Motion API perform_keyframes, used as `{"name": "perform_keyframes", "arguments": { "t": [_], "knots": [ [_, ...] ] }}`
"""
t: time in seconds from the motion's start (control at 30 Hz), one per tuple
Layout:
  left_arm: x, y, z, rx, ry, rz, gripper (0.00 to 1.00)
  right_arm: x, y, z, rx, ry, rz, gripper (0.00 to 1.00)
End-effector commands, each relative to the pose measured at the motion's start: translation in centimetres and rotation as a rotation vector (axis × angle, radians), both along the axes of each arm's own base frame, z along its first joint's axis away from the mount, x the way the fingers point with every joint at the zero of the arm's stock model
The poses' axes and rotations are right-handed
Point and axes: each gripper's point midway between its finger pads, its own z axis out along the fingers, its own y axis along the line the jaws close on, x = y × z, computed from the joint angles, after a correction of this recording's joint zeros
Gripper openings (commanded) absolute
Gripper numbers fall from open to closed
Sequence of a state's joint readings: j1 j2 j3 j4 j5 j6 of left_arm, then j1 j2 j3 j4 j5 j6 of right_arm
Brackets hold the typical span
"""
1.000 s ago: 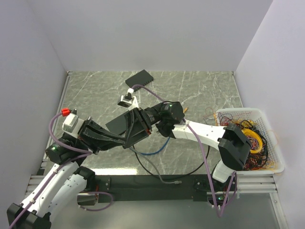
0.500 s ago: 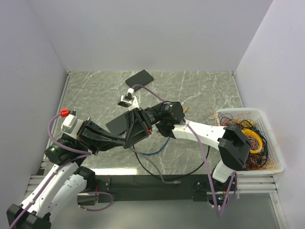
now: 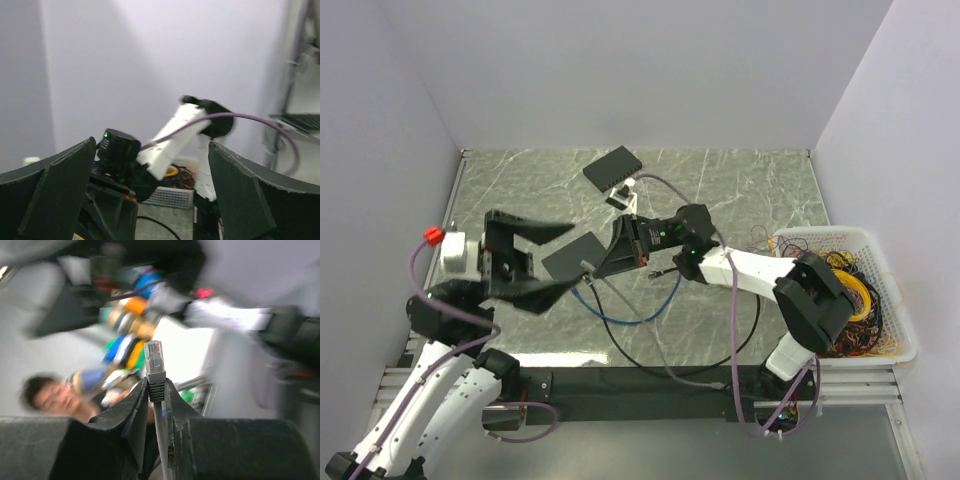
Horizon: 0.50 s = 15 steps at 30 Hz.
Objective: Insert the plug into the switch port
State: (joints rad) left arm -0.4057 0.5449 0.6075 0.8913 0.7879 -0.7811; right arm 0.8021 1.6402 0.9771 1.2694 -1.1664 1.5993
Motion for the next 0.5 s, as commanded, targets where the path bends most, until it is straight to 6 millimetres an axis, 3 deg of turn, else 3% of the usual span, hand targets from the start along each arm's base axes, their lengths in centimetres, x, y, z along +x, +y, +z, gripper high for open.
{"name": "perform_keyframes", "arguments": {
  "t": [0.0,0.03,0.07,0.1,0.13,0.17,0.23,0.27,0.3,0.33,0.37,0.4,0.43,0.47],
  "knots": [
    [7.9,0.4,-1.8,0.018,0.233,0.271,0.99,3.8,0.3,-7.1,-0.194,-0.223,-0.233,0.0],
    [9.1,0.7,-1.9,0.012,0.269,0.319,0.99,4.8,0.4,-6.5,-0.251,-0.325,-0.31,0.0],
    [11.4,0.6,-3.6,0.038,0.366,0.371,1.0,6.0,0.5,-8.3,-0.358,-0.39,-0.391,0.0],
    [13.6,1.5,-4.1,0.006,0.433,0.462,1.0,7.4,-0.6,-11.6,-0.542,-0.477,-0.472,0.0],
    [14.9,1.8,-4.4,-0.001,0.482,0.502,0.98,7.8,-0.5,-11.7,-0.562,-0.489,-0.48,0.0],
    [17.1,1.8,-6.2,0.02,0.562,0.547,0.98,8.1,-0.8,-12.5,-0.593,-0.487,-0.487,0.0],
    [20.6,3.1,-8.0,0.012,0.711,0.659,0.97,10.8,-2.4,-15.8,-0.793,-0.547,-0.615,0.0],
    [23.0,3.1,-10.8,0.051,0.806,0.695,0.97,10.8,-2.6,-17.0,-0.859,-0.584,-0.627,0.0],
    [24.6,4.3,-12.0,0.051,0.856,0.735,0.97,11.6,-3.2,-18.2,-0.935,-0.629,-0.661,0.0],
    [25.2,3.9,-12.7,0.058,0.896,0.678,0.97,12.4,-4.2,-20.2,-1.039,-0.649,-0.685,0.0],
    [26.6,4.0,-15.0,0.077,0.959,0.662,0.99,12.4,-4.3,-21.0,-1.067,-0.659,-0.68,0.0],
    [27.5,5.3,-16.6,0.066,0.995,0.658,0.99,12.5,-4.5,-21.9,-1.098,-0.67,-0.676,0.0],
    [27.7,5.0,-16.4,0.045,0.985,0.593,0.99,13.0,-5.1,-23.3,-1.16,-0.689,-0.695,0.0],
    [28.6,5.3,-18.1,0.046,1.015,0.59,0.99,12.9,-5.1,-24.0,-1.185,-0.71,-0.694,0.0]
  ]
}}
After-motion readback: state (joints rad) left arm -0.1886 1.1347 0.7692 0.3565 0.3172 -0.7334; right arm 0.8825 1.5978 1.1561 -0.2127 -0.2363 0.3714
